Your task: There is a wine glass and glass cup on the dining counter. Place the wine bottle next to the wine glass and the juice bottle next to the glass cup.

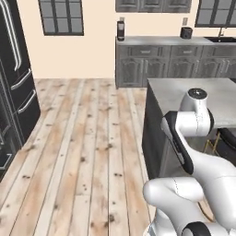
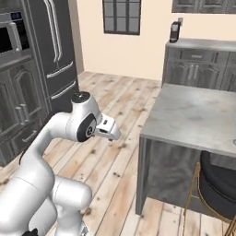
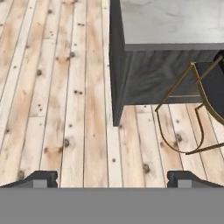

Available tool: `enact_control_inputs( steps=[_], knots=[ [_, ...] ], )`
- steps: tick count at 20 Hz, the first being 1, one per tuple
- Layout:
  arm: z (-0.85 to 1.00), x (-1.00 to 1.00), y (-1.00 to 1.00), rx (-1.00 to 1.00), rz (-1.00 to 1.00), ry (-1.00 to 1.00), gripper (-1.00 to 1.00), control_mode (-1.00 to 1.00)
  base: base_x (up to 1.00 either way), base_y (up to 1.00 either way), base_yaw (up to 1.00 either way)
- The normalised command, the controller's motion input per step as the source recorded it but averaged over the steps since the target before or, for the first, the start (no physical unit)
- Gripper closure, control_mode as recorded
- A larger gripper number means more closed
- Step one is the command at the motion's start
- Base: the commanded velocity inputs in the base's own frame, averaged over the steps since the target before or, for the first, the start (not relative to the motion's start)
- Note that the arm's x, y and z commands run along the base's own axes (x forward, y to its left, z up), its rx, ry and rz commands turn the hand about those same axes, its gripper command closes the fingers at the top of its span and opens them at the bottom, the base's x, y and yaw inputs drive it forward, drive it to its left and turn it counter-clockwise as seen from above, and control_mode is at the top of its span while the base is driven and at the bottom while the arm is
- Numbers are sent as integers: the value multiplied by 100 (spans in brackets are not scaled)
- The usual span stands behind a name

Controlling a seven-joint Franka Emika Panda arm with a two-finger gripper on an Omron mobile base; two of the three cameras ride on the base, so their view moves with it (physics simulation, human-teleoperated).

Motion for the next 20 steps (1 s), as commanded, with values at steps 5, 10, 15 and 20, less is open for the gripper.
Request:
enact_control_inputs(
  steps=[5, 10, 15, 20],
  knots=[
    [0, 0, 0, 0, 0, 0, -100, 100, 80, 41, -25],
    [0, 0, 0, 0, 0, 0, -100, 100, 83, 38, -24],
    [0, 0, 0, 0, 0, 0, -100, 100, 78, 46, -20],
    [0, 0, 0, 0, 0, 0, -100, 100, 77, 51, -14]
  ],
)
